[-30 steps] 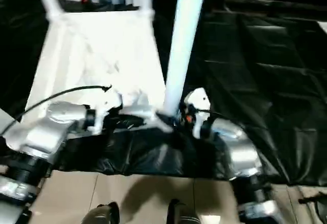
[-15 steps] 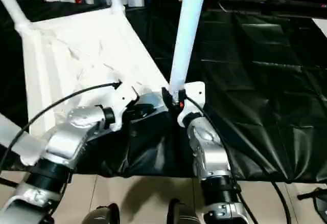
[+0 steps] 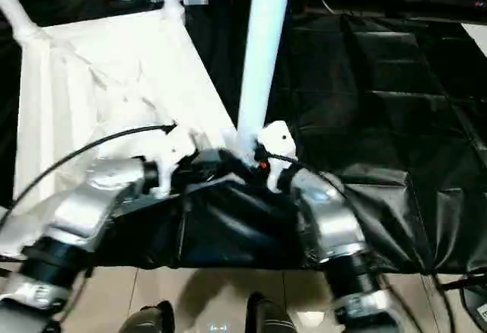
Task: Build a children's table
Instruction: Rotate leg to tighten
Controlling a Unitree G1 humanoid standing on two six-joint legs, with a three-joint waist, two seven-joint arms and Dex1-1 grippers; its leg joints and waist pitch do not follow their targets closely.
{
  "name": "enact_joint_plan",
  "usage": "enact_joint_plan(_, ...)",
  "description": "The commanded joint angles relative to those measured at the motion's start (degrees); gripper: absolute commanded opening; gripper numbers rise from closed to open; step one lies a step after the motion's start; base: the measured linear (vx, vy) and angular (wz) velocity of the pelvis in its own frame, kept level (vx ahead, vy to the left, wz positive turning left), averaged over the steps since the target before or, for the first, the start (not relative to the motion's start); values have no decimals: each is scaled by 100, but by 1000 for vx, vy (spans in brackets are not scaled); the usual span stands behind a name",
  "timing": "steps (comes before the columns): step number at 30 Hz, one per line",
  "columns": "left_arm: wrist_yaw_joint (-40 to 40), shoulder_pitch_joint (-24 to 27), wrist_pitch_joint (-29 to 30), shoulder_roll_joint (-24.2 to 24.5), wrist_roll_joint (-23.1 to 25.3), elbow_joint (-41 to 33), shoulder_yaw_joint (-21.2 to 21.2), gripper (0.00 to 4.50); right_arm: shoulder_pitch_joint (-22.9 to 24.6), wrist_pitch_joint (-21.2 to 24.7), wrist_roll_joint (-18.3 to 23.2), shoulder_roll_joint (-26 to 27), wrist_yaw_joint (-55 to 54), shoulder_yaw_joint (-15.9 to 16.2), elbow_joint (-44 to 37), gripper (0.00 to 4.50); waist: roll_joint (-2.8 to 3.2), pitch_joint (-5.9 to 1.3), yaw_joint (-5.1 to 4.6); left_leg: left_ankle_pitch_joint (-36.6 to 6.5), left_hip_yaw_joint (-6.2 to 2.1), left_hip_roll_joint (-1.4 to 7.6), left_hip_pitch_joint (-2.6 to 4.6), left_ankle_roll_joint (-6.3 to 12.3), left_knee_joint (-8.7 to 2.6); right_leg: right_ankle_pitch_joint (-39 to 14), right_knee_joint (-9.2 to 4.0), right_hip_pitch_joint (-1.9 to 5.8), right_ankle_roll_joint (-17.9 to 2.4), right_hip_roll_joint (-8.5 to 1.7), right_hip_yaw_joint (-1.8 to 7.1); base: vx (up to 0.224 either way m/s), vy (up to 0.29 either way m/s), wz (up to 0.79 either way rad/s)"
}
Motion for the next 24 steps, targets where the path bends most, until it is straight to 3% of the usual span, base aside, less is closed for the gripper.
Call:
enact_joint_plan(1, -418, 228, 334, 392, -41, -312, -124, 0, -25, 51, 11, -219, 201, 30, 126, 361, 16, -371, 44, -870, -53, 159, 60, 593, -301, -769, -257, 413, -1485, -314, 241, 0, 0, 0)
enact_joint_plan(4, -641, 275, 549, 664, -157, -650, -67, 0, -53, 20, 30, -275, 255, -1, 186, 361, 37, -370, 52, -795, -43, 154, 76, 553, -301, -739, -246, 400, -1526, -296, 244, 0, 0, 0)
enact_joint_plan(10, -892, 303, 931, 1130, -272, -1010, -51, 49, -66, 40, 87, -307, 383, 41, 153, 367, 27, -362, 56, -793, -36, 141, 72, 500, -301, -710, -232, 402, -1551, -283, 244, 0, 0, 0)
enact_joint_plan(17, -571, 316, 1116, 969, -229, -981, -142, 96, -40, 17, 111, -318, 444, 138, 139, 367, 30, -373, 63, -692, -29, 136, 71, 525, -282, -534, -215, 411, -1591, -283, 252, 0, 0, 0)
enact_joint_plan(21, -362, 254, 1138, 882, -119, -899, -169, 122, -13, 19, 128, -348, 473, 153, 116, 367, 38, -365, 73, -861, -38, 136, 72, 485, -289, -892, -253, 402, -1474, -292, 251, 0, 0, 0)
enact_joint_plan(24, -331, 259, 1176, 881, -137, -877, -205, 146, 5, 25, 126, -359, 493, 156, 99, 367, 33, -374, 79, -760, -41, 134, 68, 493, -283, -750, -238, 408, -1500, -283, 248, 0, 0, 0)
